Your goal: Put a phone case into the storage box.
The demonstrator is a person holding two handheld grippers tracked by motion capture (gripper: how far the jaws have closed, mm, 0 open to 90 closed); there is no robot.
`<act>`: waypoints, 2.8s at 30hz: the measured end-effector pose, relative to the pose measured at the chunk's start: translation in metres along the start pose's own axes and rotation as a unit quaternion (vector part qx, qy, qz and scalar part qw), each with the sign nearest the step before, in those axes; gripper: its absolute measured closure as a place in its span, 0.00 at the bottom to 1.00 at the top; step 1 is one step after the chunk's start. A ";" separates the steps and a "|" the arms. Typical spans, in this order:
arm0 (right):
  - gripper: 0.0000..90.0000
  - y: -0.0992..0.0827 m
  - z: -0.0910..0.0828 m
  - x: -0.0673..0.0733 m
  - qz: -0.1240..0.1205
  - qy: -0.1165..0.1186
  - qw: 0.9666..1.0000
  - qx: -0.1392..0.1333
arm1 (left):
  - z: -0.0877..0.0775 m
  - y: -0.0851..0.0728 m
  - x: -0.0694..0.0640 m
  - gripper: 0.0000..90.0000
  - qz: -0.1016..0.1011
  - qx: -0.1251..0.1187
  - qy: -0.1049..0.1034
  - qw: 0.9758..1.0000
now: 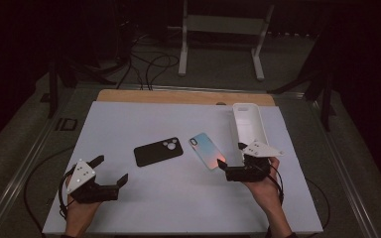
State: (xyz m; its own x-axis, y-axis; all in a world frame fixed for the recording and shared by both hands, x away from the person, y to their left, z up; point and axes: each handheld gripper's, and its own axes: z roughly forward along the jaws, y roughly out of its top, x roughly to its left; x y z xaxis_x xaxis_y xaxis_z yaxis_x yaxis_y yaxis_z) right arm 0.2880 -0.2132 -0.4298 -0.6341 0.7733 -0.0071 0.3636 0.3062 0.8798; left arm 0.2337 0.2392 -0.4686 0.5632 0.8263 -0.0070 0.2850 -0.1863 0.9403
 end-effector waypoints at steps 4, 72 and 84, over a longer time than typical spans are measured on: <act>0.09 0.005 0.006 0.000 -0.001 0.003 1.000 0.012 | 0.000 0.000 0.000 0.00 -0.001 -0.001 0.000 1.000; 0.09 0.008 0.150 -0.009 0.054 -0.009 0.962 0.266 | 0.002 -0.001 -0.001 0.00 0.002 0.006 -0.007 1.000; 0.09 0.003 0.159 -0.009 0.043 -0.031 0.956 0.289 | 0.002 -0.002 -0.001 0.00 0.003 0.008 -0.009 1.000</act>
State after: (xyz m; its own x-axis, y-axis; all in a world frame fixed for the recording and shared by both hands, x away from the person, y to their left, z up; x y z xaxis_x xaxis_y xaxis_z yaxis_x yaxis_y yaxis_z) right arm 0.4039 -0.1311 -0.5026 -0.5500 0.8351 0.0097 0.7404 0.4821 0.4684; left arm 0.2344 0.2373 -0.4709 0.5791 0.8152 -0.0088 0.2950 -0.1994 0.9345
